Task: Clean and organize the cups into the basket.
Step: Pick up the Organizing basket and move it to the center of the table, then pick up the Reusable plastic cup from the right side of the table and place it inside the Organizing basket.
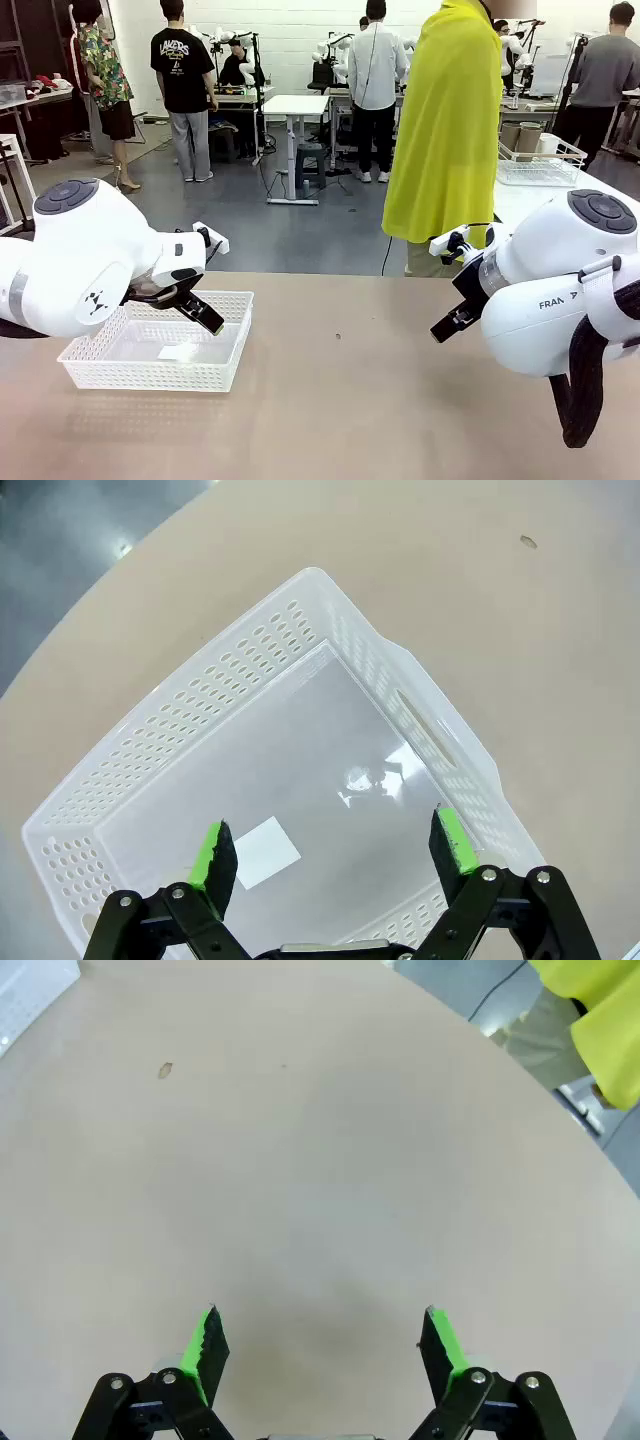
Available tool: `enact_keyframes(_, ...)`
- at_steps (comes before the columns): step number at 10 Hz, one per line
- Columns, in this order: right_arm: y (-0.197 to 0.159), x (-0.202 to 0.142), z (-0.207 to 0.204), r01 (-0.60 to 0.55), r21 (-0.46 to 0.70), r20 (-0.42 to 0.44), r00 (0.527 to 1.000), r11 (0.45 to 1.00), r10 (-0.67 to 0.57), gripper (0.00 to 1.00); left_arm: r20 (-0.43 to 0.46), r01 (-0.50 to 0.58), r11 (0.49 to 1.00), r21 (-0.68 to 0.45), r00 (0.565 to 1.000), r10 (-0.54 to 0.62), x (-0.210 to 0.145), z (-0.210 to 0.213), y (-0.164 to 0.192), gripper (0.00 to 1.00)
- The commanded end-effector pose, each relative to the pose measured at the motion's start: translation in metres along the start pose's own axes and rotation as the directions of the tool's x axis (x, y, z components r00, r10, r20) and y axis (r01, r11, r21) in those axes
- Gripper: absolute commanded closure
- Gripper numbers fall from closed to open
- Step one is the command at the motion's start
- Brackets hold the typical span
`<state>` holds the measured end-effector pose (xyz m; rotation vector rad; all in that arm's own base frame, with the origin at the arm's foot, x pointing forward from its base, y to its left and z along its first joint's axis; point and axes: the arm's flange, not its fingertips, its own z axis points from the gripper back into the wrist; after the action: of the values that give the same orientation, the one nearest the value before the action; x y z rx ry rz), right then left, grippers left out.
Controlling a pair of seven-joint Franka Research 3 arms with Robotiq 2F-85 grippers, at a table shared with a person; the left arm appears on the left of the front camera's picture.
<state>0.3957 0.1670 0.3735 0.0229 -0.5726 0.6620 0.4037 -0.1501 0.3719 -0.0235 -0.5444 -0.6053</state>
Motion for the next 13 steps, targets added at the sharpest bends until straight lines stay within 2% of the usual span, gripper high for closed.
enact_keyframes(1,0.0000,0.0000,0.0000,0.000,0.000,0.000,1.000,1.000,0.000,0.00,0.000,0.000,1.000,0.000,1.000,0.000,0.0000,0.0000,-0.0001,0.00)
enact_keyframes(13,0.0000,0.0000,0.0000,0.000,0.000,0.000,1.000,1.000,0.000,0.00,0.000,0.000,1.000,0.000,1.000,0.000,0.0000,0.0000,-0.0001,0.00)
